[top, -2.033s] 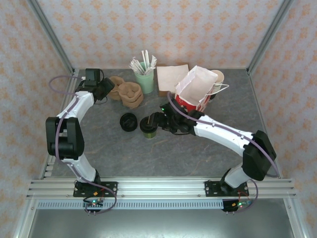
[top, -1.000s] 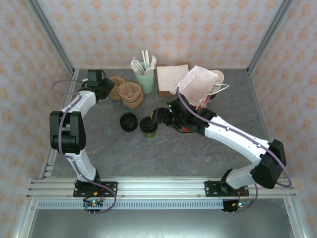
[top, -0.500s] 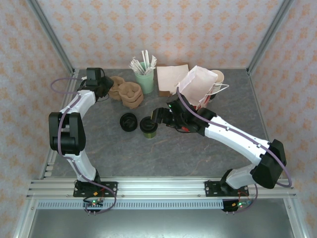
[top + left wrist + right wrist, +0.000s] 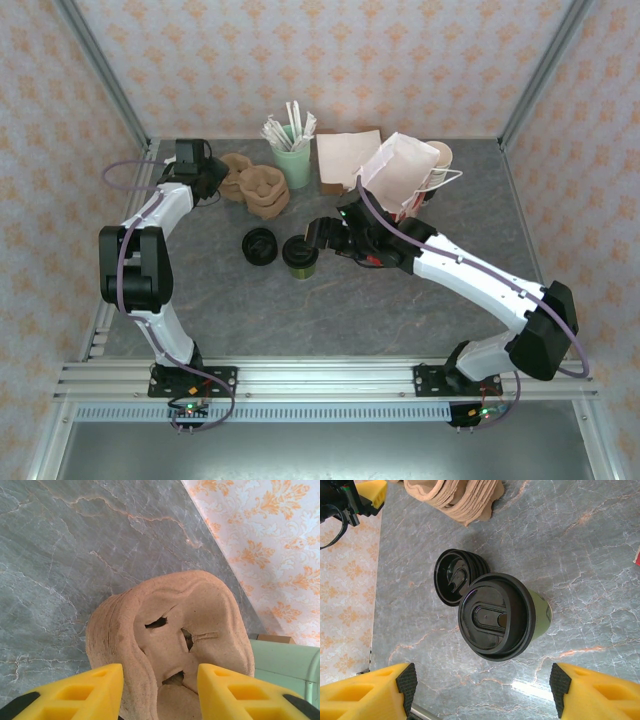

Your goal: Pack the takeout coffee

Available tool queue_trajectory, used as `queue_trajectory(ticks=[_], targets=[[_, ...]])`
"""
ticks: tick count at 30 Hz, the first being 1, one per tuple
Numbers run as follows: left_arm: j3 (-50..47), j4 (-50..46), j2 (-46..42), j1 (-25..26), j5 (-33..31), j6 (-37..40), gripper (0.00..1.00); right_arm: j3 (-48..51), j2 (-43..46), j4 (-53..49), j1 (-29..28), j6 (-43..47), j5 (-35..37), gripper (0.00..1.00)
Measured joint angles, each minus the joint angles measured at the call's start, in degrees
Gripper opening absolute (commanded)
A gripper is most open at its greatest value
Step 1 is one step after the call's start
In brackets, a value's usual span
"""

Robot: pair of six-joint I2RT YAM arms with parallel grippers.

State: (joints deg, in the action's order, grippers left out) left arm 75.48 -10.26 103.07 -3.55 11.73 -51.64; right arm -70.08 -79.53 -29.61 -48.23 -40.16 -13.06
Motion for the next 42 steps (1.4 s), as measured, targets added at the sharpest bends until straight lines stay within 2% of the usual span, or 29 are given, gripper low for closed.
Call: queue_trajectory(ticks=[42], targets=[[-1.73,2.86,1.46,-0.35,2.82,-4.07,0.41,0.96,0.0,0.11,0.0,-0.04,0.0,0.73]])
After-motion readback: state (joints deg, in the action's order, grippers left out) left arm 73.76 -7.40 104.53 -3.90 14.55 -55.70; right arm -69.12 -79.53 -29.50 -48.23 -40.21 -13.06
